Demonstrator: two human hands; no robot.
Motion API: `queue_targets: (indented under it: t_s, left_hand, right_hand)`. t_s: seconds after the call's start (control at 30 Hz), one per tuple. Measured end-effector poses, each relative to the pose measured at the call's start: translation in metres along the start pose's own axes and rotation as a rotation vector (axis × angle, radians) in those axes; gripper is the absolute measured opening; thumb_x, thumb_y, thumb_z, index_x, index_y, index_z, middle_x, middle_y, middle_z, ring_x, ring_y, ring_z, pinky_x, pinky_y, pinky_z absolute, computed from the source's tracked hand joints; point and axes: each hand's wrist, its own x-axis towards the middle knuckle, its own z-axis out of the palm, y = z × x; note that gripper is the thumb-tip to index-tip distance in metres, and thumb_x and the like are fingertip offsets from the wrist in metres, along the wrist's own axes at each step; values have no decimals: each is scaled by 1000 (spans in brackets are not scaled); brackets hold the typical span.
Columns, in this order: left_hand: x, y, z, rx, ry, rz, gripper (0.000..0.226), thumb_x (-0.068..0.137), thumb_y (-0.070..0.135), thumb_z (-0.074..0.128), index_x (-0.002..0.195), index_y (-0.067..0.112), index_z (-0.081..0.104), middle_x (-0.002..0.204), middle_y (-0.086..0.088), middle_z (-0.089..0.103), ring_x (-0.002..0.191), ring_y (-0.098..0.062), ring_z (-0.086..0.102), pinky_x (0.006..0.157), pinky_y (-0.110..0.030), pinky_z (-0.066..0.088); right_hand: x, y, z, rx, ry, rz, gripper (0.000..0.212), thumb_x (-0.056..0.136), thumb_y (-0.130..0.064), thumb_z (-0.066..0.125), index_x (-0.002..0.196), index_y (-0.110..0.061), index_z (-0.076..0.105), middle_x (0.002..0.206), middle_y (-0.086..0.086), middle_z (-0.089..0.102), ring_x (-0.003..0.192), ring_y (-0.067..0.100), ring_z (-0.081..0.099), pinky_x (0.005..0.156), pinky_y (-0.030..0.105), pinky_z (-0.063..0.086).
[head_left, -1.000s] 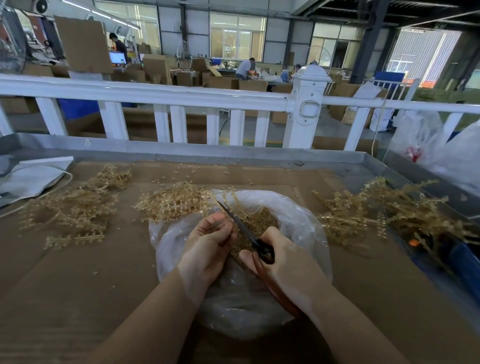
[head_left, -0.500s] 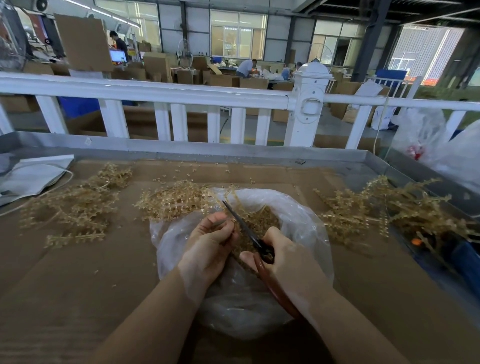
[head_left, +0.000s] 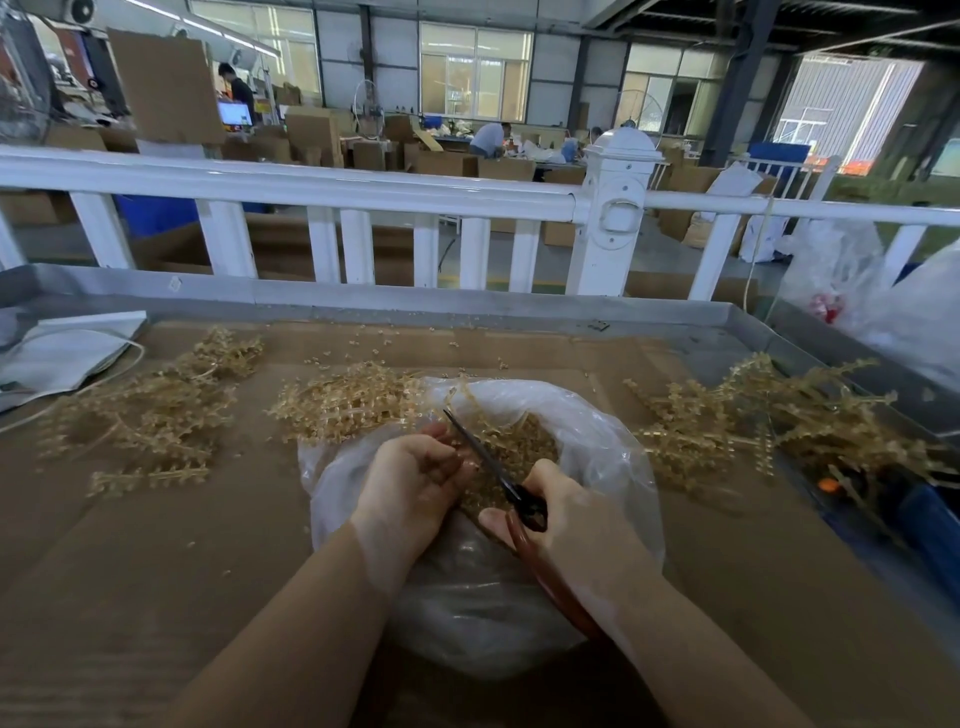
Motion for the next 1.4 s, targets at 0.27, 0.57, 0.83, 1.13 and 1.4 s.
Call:
queue_targets:
  t_s: [0.27, 0.57, 0.83, 1.13, 1.4]
  left_hand:
    - [9, 0, -8, 7, 71, 3, 6, 89, -4, 54, 88, 1, 56, 79, -14, 63, 71, -22, 61, 43, -22, 52]
    - [8, -4, -5, -15, 77, 54, 19, 90, -8, 51, 76, 5, 53, 54, -4, 66, 48, -11, 65, 47, -25, 56]
    - [5, -5, -6, -30, 33, 79, 16, 89, -6, 53, 82, 6, 61, 61, -1, 67, 57, -11, 64, 57, -22, 57]
    - [11, -7, -12, 28, 1, 67, 15, 91, -1, 52, 83, 7, 62, 68, -4, 64, 68, -16, 58, 71, -30, 48]
    - [12, -7, -11, 33, 0, 54, 15, 93, 2, 50, 85, 5, 62, 79, -9, 61, 74, -19, 57, 76, -29, 46]
  right_hand:
    - [-4, -3, 6, -138, 44, -42, 34, 86, -61, 54, 88, -30, 39, 79, -9, 62, 75, 8, 62, 68, 21, 50]
    - [-3, -1, -2, 34, 78, 0, 33, 82, -57, 61, 83, -28, 45, 68, -12, 53, 63, 0, 52, 55, 12, 39]
    - [-5, -5, -6, -32, 69, -23, 34, 82, -62, 56, 84, -33, 38, 69, -16, 51, 63, -7, 47, 55, 10, 31]
    - [-6, -7, 0, -155, 76, -38, 36, 84, -64, 52, 90, -31, 38, 73, -11, 55, 69, 5, 55, 64, 23, 43]
    - [-6, -5, 0, -175, 66, -85, 34, 85, -63, 52, 91, -32, 38, 75, -10, 58, 71, 5, 58, 70, 26, 50]
